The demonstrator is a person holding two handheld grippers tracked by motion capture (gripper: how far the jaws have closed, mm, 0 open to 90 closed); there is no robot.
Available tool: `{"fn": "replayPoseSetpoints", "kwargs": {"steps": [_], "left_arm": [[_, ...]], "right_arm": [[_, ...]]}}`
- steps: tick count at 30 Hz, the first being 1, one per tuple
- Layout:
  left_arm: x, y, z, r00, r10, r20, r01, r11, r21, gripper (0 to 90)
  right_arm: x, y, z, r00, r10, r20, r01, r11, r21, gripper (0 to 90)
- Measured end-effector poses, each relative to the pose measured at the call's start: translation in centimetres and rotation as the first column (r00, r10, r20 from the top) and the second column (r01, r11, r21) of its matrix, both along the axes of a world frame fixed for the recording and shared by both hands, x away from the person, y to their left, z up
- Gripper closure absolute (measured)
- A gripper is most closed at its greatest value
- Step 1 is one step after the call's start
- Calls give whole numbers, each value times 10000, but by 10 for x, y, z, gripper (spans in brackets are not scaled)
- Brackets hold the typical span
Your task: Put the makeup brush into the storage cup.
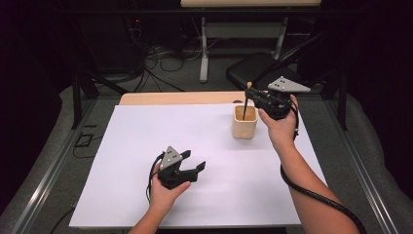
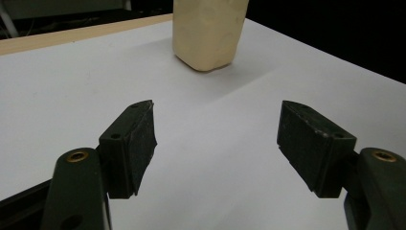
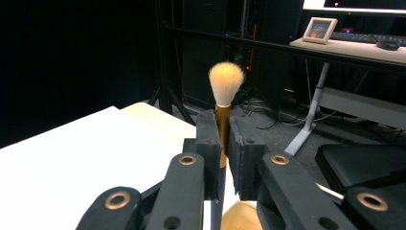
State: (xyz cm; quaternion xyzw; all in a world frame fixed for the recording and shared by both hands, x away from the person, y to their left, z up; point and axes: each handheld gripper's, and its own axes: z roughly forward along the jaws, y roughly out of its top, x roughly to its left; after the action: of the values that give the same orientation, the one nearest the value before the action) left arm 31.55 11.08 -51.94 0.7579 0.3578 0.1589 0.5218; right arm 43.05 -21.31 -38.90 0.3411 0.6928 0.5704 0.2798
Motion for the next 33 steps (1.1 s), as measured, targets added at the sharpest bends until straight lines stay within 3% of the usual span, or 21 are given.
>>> {"fn": "replayPoseSetpoints", "kwargs": {"steps": [21,33], "left_arm": [[0,1,1,10000,-3,17,3,10000,-48,295],[0,1,1,10000,-11,14,11,10000,-61,296]], "right_arm": [[14,2,-7,9972,-747,-85,748,9972,62,833],[18,5,-8,9961,-884,-32,883,9961,-58,833]]}}
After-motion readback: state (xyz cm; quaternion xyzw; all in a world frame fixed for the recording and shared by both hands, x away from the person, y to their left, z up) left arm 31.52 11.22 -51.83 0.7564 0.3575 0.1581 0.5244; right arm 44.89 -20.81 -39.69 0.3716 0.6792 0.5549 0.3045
